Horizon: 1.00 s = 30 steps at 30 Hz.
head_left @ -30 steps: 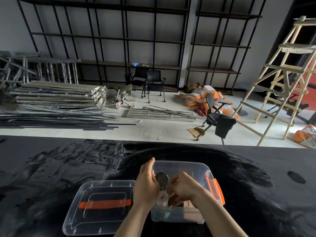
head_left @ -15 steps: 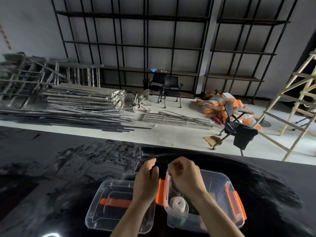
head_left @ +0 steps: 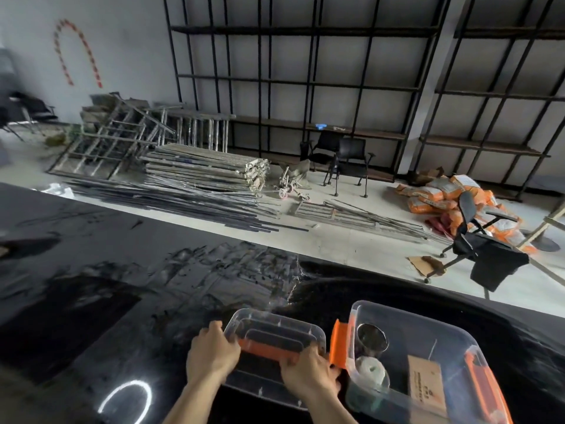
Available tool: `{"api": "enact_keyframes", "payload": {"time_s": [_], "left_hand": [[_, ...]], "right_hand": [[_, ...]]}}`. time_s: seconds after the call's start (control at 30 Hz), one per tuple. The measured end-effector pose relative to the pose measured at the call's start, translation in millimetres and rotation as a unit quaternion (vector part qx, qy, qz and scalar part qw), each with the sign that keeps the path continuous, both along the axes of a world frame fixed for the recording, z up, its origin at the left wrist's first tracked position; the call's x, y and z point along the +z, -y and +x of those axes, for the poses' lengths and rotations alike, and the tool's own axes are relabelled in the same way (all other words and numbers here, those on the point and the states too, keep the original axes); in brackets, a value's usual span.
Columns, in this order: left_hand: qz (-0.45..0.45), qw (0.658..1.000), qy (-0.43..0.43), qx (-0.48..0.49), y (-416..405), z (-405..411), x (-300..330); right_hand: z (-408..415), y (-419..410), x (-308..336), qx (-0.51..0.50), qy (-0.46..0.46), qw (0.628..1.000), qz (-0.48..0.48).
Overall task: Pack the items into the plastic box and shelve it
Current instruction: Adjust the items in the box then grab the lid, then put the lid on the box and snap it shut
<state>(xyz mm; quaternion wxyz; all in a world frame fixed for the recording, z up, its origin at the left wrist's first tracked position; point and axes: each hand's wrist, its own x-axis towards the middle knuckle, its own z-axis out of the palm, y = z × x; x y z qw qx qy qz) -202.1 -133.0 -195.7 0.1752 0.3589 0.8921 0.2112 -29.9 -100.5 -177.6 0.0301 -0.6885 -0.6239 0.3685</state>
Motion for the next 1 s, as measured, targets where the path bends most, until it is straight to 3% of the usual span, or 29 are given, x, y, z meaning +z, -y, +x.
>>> {"api": "enact_keyframes", "payload": {"time_s": [0.13,0.3,0.47,0.67,0.8,1.0], "left_hand": [[-0.001,1.000,0.029,0.012,3,1,1],[0.032,0.993,0.067,0.096,6,-18,13],[0.098,0.984,0.047,0.144,-4,-31,66],[0.172,0.979,0.057,0.090,-47,3,129],[0.238,0.964,0.118,0.013,-78,52,148],[0.245,0.947,0.195,-0.073,-107,125,142]], "right_hand": [[4,-5,-5,-0.008,-0.012,1.000,-0.002],[-8,-9,4,-0.024,-0.089,0.996,0.009],[-19,-20,36,-0.008,-0.136,0.986,0.099],[38,-46,115,-0.073,-0.175,0.959,0.209],[108,-75,138,-0.180,-0.194,0.940,0.216],[203,-96,137,-0.297,-0.242,0.901,0.203]]}}
